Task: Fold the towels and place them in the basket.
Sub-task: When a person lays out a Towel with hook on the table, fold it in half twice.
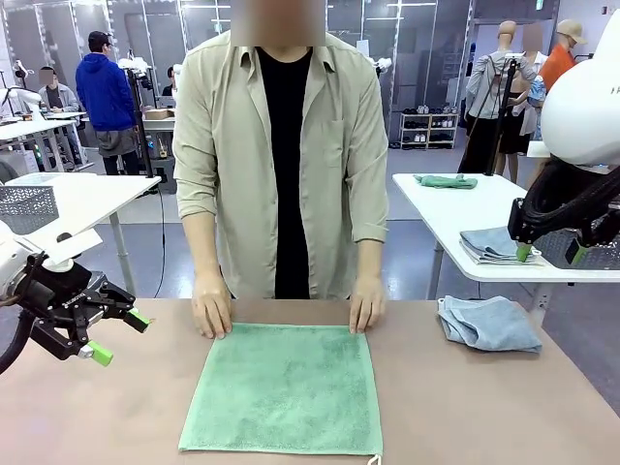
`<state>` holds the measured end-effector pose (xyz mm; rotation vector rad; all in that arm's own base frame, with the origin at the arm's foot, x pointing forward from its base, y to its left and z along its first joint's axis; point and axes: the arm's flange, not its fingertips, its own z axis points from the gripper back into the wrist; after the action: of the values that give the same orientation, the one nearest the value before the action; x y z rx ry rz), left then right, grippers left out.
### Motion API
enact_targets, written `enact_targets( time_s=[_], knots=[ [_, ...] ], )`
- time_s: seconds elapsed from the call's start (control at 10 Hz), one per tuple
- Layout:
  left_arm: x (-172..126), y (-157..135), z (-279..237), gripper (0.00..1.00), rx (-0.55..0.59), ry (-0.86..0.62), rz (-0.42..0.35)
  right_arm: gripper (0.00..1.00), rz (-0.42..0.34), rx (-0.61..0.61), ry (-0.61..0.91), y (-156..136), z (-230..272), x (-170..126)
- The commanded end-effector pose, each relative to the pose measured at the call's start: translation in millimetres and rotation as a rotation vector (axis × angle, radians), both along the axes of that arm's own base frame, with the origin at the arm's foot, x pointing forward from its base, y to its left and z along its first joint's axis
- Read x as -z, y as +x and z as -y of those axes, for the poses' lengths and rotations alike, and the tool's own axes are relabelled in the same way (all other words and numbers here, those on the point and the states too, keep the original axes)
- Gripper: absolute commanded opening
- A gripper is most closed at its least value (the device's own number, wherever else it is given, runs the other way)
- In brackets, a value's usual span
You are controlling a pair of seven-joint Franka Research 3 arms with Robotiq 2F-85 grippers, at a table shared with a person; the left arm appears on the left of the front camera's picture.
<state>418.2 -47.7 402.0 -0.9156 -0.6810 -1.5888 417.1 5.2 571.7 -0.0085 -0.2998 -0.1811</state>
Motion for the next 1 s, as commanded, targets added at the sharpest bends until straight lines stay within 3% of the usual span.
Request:
enact_targets(
  time_s=[0.0, 0.1, 0.4, 0.6, 0.9],
  knots=[
    [-0.6, -1.1, -2.2, 0.94, 0.018, -0.001, 0.011, 0.71, 0.000, 0.006, -0.003, 0.5, 1.3, -0.2],
    [0.0, 0.0, 0.0, 0.95, 0.000, 0.000, 0.000, 0.71, 0.000, 0.000, 0.000, 0.0, 0.0, 0.0],
    [-39.1, -25.2, 57.4, 0.95, -0.086, 0.187, 0.006, 0.71, 0.121, -0.324, -0.134, -14.6, -48.2, -30.5],
    [-53.7, -52.4, 87.1, 0.95, -0.110, 0.317, 0.039, 0.71, 0.182, -0.582, -0.157, -41.4, -81.3, -39.9],
    [-58.2, -83.0, 131.3, 0.95, -0.108, 0.511, 0.119, 0.71, 0.222, -1.078, -0.067, -89.8, -130.3, -35.4]
  ],
)
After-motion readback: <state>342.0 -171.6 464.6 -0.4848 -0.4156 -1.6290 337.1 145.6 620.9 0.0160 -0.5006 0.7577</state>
